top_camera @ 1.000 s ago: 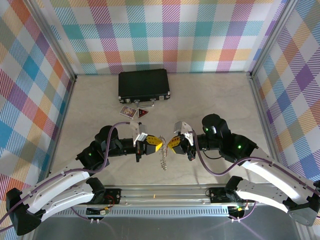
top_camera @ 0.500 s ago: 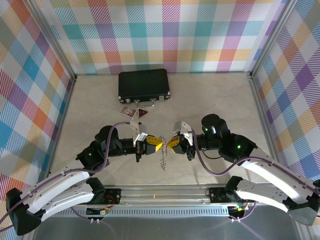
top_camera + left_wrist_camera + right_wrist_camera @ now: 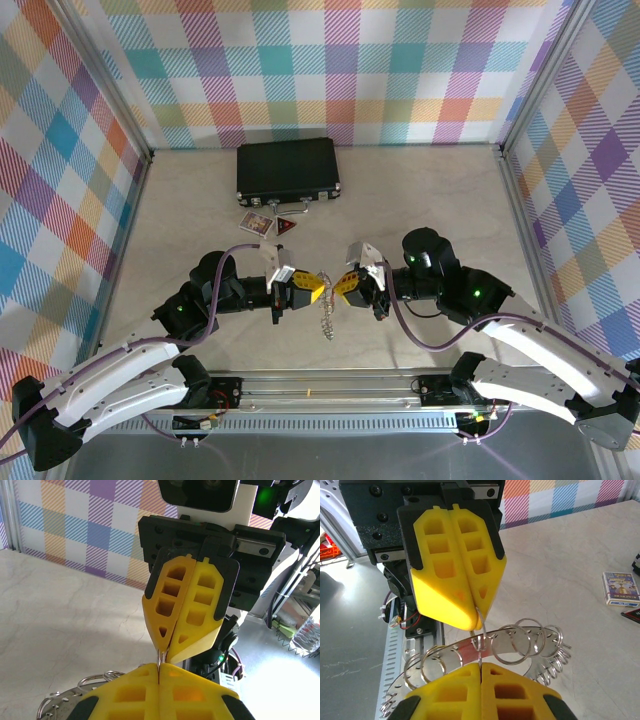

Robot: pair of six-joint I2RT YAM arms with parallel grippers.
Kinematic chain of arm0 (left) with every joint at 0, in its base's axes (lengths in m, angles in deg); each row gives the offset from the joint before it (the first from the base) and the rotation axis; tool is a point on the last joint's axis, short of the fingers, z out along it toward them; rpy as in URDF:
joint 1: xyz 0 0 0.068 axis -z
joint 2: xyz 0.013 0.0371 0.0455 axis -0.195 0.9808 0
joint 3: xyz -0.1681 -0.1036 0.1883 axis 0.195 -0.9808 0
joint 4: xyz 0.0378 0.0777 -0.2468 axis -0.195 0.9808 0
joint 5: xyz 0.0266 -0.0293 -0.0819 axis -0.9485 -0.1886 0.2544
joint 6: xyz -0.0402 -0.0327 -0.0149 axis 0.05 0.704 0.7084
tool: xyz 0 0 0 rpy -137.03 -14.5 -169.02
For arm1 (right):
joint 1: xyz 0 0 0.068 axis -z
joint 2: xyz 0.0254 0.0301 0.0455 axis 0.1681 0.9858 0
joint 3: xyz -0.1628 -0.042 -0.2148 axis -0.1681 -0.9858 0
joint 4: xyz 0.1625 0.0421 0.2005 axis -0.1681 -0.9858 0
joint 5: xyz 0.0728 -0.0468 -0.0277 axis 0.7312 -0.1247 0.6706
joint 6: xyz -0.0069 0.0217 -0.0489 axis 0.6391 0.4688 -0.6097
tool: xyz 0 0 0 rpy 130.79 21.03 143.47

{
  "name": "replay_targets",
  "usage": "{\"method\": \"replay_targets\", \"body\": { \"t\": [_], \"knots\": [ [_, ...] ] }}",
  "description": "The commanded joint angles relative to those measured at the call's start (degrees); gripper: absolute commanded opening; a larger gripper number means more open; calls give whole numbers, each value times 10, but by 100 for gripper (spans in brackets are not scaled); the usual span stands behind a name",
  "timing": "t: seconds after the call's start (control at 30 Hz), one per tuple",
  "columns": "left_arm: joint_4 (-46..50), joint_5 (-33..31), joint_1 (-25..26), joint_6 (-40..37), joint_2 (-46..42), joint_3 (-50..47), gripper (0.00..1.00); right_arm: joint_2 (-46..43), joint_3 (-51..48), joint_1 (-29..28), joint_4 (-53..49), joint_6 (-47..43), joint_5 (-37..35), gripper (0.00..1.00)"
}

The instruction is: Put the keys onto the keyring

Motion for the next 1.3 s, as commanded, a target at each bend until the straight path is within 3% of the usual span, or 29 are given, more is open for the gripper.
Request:
{"method": "replay_targets", "body": {
  "t": [0.0,1.27],
  "knots": [
    [-19,3,2,-7,-7,1,0,-6,18,-3,5,-5,-6,0],
    [6,6,5,-19,3,10,0,8,25,-3,33,1,22,0]
  ]
}}
